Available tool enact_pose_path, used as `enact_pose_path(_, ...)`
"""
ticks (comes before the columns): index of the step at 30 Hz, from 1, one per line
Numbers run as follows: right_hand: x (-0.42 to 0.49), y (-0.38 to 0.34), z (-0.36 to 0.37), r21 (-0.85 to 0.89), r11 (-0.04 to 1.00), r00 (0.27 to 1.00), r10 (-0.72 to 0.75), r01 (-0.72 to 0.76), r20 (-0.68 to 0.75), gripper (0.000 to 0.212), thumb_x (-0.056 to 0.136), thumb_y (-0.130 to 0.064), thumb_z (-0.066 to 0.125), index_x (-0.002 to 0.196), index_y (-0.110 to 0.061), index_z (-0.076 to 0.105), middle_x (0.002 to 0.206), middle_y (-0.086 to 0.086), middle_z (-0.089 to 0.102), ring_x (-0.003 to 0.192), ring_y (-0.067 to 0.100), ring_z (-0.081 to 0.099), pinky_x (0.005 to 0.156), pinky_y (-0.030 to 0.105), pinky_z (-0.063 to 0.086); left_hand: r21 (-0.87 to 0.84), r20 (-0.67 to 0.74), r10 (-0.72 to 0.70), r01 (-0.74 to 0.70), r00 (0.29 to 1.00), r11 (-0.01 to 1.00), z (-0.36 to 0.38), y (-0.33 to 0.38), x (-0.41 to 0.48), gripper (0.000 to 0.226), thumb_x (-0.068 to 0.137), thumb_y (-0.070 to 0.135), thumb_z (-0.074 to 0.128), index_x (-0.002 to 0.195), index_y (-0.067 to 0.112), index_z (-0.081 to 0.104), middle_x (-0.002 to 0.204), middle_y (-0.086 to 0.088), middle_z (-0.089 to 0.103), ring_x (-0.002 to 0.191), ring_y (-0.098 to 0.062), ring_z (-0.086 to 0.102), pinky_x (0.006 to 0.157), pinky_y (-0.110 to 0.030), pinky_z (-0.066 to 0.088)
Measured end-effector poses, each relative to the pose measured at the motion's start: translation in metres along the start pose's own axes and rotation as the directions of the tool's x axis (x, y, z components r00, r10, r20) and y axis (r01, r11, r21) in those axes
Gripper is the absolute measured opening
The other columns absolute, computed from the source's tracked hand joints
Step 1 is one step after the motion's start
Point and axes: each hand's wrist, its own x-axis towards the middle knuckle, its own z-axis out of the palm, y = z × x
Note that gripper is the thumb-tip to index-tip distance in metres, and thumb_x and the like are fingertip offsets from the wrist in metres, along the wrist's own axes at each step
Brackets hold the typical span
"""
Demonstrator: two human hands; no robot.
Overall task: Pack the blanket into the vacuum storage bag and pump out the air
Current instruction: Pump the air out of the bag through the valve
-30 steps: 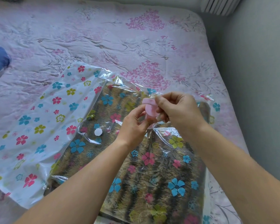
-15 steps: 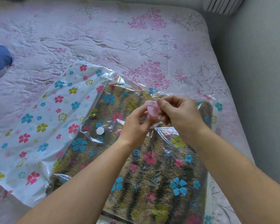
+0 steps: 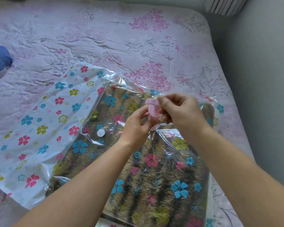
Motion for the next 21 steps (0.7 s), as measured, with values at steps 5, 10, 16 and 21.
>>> enact_pose_path(5, -0.002, -0.024, -0.004, 0.037, 0.995, 0.995, -0.094, 0.093, 0.026, 0.016, 0.095, -0.011, 0.068, 0.08, -0.005, 0.071, 0.061, 0.004, 0.066, 0.045, 0.012, 0.054, 0.045, 0.024, 0.046, 0.017, 0.017, 0.016, -0.017, 1.0, 1.0, -0.002, 0.001, 0.0, 0.039, 0.096, 0.02, 0.074, 0.133, 0.029, 0.068, 0.124, 0.011, 0.074, 0.119, 0.001, 0.065, 0.091, -0.01, 0.051)
enact_pose_path(10, -0.009, -0.075, -0.017, 0.341, 0.883, 0.929, -0.363, 0.322, 0.065, 0.013, 0.091, -0.017, 0.072, 0.081, -0.01, 0.074, 0.062, 0.008, 0.064, 0.042, 0.014, 0.05, 0.045, 0.022, 0.04, 0.046, 0.018, 0.023, -0.024, 1.0, 0.999, -0.001, 0.003, -0.002, 0.041, 0.096, 0.024, 0.074, 0.126, 0.05, 0.065, 0.129, 0.02, 0.07, 0.119, 0.007, 0.062, 0.087, -0.002, 0.046)
enact_pose_path(16, -0.005, 0.001, 0.001, 0.018, 1.0, 1.0, -0.005, 0.005, -0.021, 0.014, 0.098, -0.007, 0.064, 0.089, 0.002, 0.069, 0.063, 0.008, 0.062, 0.044, 0.013, 0.05, 0.043, 0.023, 0.044, 0.041, 0.009, 0.017, -0.017, 1.0, 0.999, -0.001, 0.0, -0.001, 0.026, 0.097, 0.018, 0.072, 0.122, 0.026, 0.071, 0.12, 0.004, 0.075, 0.117, -0.004, 0.067, 0.082, -0.008, 0.05)
enact_pose_path(21, -0.005, -0.011, -0.003, -0.029, 0.998, 0.999, -0.047, 0.047, 0.001, 0.016, 0.097, -0.009, 0.065, 0.084, -0.002, 0.07, 0.061, 0.004, 0.066, 0.045, 0.012, 0.053, 0.045, 0.023, 0.045, 0.065, 0.025, 0.004, -0.006, 1.0, 0.998, -0.002, -0.003, 0.0, 0.032, 0.097, 0.025, 0.073, 0.128, 0.031, 0.069, 0.127, 0.007, 0.072, 0.121, -0.003, 0.065, 0.092, -0.017, 0.054)
